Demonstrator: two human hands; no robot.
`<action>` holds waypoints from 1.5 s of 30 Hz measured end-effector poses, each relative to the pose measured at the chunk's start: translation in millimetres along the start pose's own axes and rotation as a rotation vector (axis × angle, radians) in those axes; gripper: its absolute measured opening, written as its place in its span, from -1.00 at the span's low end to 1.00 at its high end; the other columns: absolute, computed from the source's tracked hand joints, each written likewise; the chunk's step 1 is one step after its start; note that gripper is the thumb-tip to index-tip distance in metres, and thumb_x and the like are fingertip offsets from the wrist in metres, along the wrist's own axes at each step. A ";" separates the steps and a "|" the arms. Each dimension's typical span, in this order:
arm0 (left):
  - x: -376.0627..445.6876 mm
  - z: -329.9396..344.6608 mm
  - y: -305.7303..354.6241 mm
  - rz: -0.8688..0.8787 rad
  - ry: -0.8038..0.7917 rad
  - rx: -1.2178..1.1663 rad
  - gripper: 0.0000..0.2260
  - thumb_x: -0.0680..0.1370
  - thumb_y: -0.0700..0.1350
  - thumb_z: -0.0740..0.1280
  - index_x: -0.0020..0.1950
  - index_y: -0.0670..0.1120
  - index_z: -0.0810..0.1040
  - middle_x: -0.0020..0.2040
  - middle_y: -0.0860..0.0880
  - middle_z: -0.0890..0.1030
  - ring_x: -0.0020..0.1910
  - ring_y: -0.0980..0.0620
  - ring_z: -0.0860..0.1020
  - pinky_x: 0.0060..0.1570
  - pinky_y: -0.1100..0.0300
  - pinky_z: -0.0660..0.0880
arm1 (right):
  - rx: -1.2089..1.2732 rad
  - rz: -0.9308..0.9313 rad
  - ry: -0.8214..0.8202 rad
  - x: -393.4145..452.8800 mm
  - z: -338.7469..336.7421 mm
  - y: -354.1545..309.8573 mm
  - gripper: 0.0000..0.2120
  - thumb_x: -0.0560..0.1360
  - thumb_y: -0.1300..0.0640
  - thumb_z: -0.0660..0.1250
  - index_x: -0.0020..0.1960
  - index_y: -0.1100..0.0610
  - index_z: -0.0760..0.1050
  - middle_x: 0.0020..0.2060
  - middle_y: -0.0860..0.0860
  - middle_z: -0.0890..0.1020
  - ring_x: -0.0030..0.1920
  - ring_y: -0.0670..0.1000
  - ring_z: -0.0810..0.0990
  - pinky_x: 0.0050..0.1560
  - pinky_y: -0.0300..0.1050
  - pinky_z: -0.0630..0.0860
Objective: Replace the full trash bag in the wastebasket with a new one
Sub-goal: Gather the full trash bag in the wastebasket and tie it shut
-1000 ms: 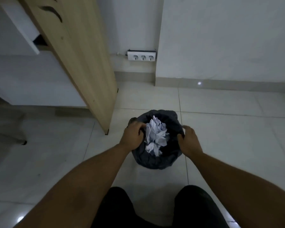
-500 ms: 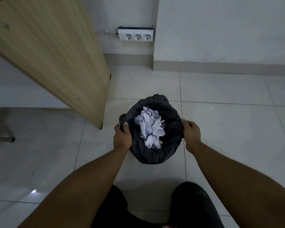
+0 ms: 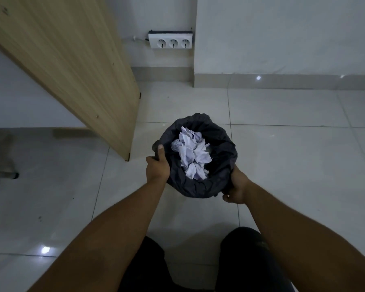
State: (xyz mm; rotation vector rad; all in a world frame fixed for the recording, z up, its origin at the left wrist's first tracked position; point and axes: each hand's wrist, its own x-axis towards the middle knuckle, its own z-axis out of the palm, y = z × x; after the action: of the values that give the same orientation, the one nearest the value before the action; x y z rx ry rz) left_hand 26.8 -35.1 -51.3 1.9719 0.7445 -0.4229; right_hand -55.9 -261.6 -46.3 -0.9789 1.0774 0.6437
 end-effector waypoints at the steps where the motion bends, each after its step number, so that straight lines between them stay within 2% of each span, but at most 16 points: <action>1: -1.3 -1.1 -2.4 -0.028 -0.063 -0.071 -0.26 0.58 0.40 0.10 0.44 -0.20 0.33 0.37 -0.23 0.50 0.28 -0.23 0.52 0.13 -0.03 0.46 | 0.049 -0.016 -0.019 -2.1 -1.3 -1.2 -0.45 0.48 -0.41 0.17 0.05 0.00 0.64 -0.02 0.02 0.73 -0.03 0.06 0.60 0.00 -0.01 0.46; 5: -11.5 -17.1 -20.9 -0.215 -0.479 -0.402 -0.40 0.46 0.18 0.48 0.41 0.01 0.40 0.33 -0.06 0.57 0.20 -0.09 0.59 -0.02 -0.07 0.61 | 0.243 -0.091 -0.262 -17.9 -9.4 4.6 -0.43 0.49 -0.27 0.23 0.32 0.07 0.55 0.24 0.19 0.64 0.31 0.32 0.54 0.22 0.49 0.44; 7: -15.9 -24.3 -31.2 -0.234 -0.573 -0.435 -0.47 0.51 -0.09 0.48 0.41 0.02 0.34 0.32 -0.10 0.52 0.20 -0.13 0.58 -0.01 -0.11 0.64 | 0.277 -0.107 -0.274 -24.0 -15.9 12.4 -0.57 0.55 -0.02 0.29 0.33 0.19 0.51 0.23 0.20 0.63 0.24 0.27 0.59 0.22 0.29 0.54; 10: -24.3 -26.7 -38.6 -0.216 -0.628 -0.418 -0.37 0.50 -0.31 0.47 0.46 0.03 0.29 0.32 -0.14 0.54 0.17 -0.20 0.62 0.03 -0.12 0.65 | 0.133 -0.118 -0.169 -33.1 -16.1 22.9 -0.75 0.55 0.16 0.39 0.20 0.21 0.51 0.04 0.15 0.61 -0.07 0.10 0.58 -0.26 -0.13 0.56; 12: -27.9 -25.2 -38.7 -0.187 -0.600 -0.376 -0.40 0.49 -0.33 0.48 0.44 -0.02 0.34 0.29 -0.12 0.59 0.13 -0.18 0.65 -0.03 -0.06 0.66 | -0.052 -0.103 -0.075 -33.6 -13.8 27.1 -0.73 0.49 0.11 0.50 0.12 0.16 0.55 -0.06 0.09 0.62 -0.17 0.02 0.53 -0.38 -0.19 0.42; 15: -34.5 -21.8 -36.1 -0.145 -0.537 -0.364 -0.52 0.50 -0.30 0.49 0.37 -0.10 0.45 0.25 -0.12 0.63 0.05 -0.09 0.67 -0.17 0.06 0.65 | -0.220 -0.109 0.106 -37.4 -6.1 27.6 -0.63 0.35 -0.02 0.62 -0.01 0.11 0.55 -0.17 0.05 0.58 -0.22 0.00 0.45 -0.28 -0.14 0.32; 20: -40.5 -11.0 -36.1 -0.069 -0.286 -0.304 -0.54 0.39 -0.25 0.60 0.22 -0.17 0.52 0.13 -0.17 0.64 -0.06 -0.11 0.65 -0.35 0.13 0.60 | -0.187 -0.326 0.313 -33.9 11.3 26.5 -0.73 0.40 0.15 0.57 -0.02 0.19 0.53 -0.05 0.14 0.60 -0.13 0.11 0.55 -0.08 0.01 0.53; 23: -44.7 -7.1 -34.9 0.057 -0.078 -0.204 -0.51 0.33 -0.20 0.61 0.12 -0.15 0.43 0.06 -0.14 0.59 0.00 -0.19 0.62 -0.14 -0.05 0.66 | -0.395 -0.671 0.511 -27.1 14.2 32.5 -0.85 0.43 0.29 0.39 -0.26 0.18 0.44 -0.23 0.16 0.61 -0.17 0.19 0.60 -0.18 0.01 0.53; 27: -51.9 -8.0 -36.5 0.310 0.073 -0.143 -0.76 0.48 -0.20 0.48 0.03 -0.13 0.45 -0.05 -0.06 0.55 0.01 -0.17 0.59 -0.06 0.10 0.50 | -0.563 -1.021 0.568 -19.8 11.0 46.1 -0.89 0.45 0.30 0.33 -0.11 0.18 0.40 -0.10 0.17 0.51 -0.06 0.21 0.52 -0.05 0.02 0.47; 29: -45.6 -13.8 -39.4 0.289 0.045 -0.245 -0.76 0.50 0.00 0.48 -0.01 -0.08 0.49 -0.06 -0.05 0.60 0.00 -0.15 0.63 0.01 -0.01 0.59 | -0.575 -1.077 0.525 -19.8 4.1 47.7 -0.77 0.47 0.17 0.46 0.00 0.18 0.42 -0.03 0.12 0.50 -0.01 0.12 0.50 0.01 0.01 0.48; 31: -36.5 -21.2 -37.9 0.127 -0.004 -0.360 -0.60 0.44 0.27 0.41 -0.03 -0.05 0.55 -0.01 -0.09 0.66 -0.01 -0.12 0.65 0.04 -0.10 0.64 | -0.368 -1.028 0.490 -28.5 -2.1 42.6 -0.68 0.48 0.05 0.50 0.05 0.18 0.44 -0.02 0.10 0.55 -0.02 0.08 0.53 0.02 0.00 0.50; 34: -23.1 -32.2 -25.3 -0.195 -0.231 -0.452 -0.46 0.54 0.37 0.24 0.04 -0.11 0.59 0.03 -0.11 0.66 0.00 -0.10 0.63 0.00 0.00 0.61 | 0.139 -0.679 0.506 -22.5 -19.3 15.2 -0.46 0.42 -0.16 0.49 0.20 0.17 0.42 0.10 0.16 0.62 0.04 0.12 0.61 0.13 0.12 0.60; 36: -8.7 -36.3 -18.9 -0.365 -0.399 -0.455 -0.34 0.50 0.43 0.24 0.15 -0.15 0.58 0.09 -0.12 0.65 0.07 -0.11 0.62 0.05 -0.01 0.59 | 0.149 -0.325 0.280 -14.0 -31.4 -5.2 -0.29 0.32 -0.34 0.45 0.30 0.10 0.50 0.15 0.13 0.66 0.11 0.17 0.65 0.14 0.19 0.61; 38: 8.0 -36.4 -18.7 -0.469 -0.540 -0.451 -0.23 0.38 0.48 0.32 0.25 -0.15 0.61 0.20 -0.15 0.66 0.19 -0.17 0.62 0.22 -0.14 0.55 | -0.044 -0.132 0.011 -17.2 -34.7 -18.7 -0.37 0.41 -0.39 0.35 0.29 0.02 0.59 0.18 0.09 0.69 0.20 0.18 0.65 0.19 0.18 0.57; 42: 28.0 -33.0 -11.3 -0.461 -0.559 -0.421 -0.48 0.48 0.28 0.41 0.27 -0.06 0.64 0.24 -0.12 0.66 0.22 -0.15 0.61 0.31 -0.15 0.50 | -0.074 -0.208 0.089 -18.3 -33.7 -42.2 -0.57 0.52 0.02 0.46 0.31 0.19 0.54 0.20 0.18 0.65 0.09 0.20 0.64 -0.10 0.05 0.59; 45: 33.1 -28.9 0.4 -0.368 -0.468 -0.522 -0.72 0.58 -0.07 0.42 0.26 -0.14 0.57 0.13 -0.14 0.64 0.06 -0.10 0.60 0.29 -0.04 0.50 | -0.142 -0.478 0.320 -5.1 -28.5 -44.7 -0.73 0.47 0.27 0.47 0.15 0.27 0.54 0.13 0.23 0.65 -0.01 0.19 0.64 -0.02 0.12 0.63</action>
State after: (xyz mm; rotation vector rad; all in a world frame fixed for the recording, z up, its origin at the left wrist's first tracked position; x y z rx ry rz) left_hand 51.8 0.8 -55.8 1.1873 0.8099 -0.7879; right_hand -32.8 -307.0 -30.7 -1.4393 1.0288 0.1743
